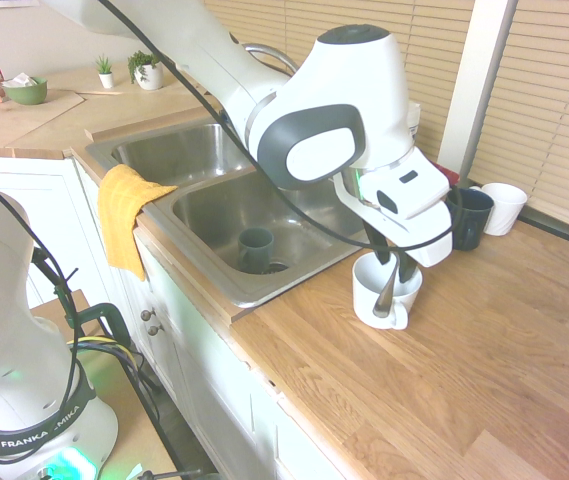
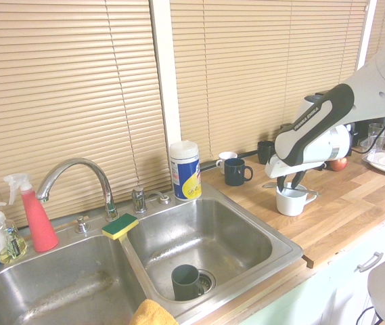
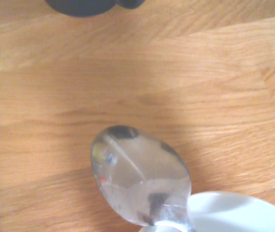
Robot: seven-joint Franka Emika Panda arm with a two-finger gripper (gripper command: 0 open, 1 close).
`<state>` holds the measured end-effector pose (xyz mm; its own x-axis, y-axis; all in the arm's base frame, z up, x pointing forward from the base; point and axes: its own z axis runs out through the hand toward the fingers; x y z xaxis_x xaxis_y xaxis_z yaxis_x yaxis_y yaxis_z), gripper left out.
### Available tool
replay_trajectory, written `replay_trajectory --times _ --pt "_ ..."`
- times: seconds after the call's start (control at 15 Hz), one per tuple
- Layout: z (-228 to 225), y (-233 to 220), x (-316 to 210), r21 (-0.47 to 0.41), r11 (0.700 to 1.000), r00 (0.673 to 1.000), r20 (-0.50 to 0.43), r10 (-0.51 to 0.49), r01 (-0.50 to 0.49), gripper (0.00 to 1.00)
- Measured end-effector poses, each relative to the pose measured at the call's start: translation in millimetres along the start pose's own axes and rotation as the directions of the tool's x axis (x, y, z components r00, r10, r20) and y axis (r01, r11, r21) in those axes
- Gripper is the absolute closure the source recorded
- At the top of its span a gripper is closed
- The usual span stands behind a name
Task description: Put the spoon into the sink
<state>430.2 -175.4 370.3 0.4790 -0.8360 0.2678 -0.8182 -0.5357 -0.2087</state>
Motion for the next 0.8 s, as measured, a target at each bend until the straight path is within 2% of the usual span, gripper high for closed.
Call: replay_trajectory --times 0.33,0.8 --pt "18 1 -1 -0.014 1.000 1.000 0.011 -0.001 0.002 1.00" --pt "12 -4 3 -0.003 1.000 1.000 -0.003 0.002 -0.002 1.00"
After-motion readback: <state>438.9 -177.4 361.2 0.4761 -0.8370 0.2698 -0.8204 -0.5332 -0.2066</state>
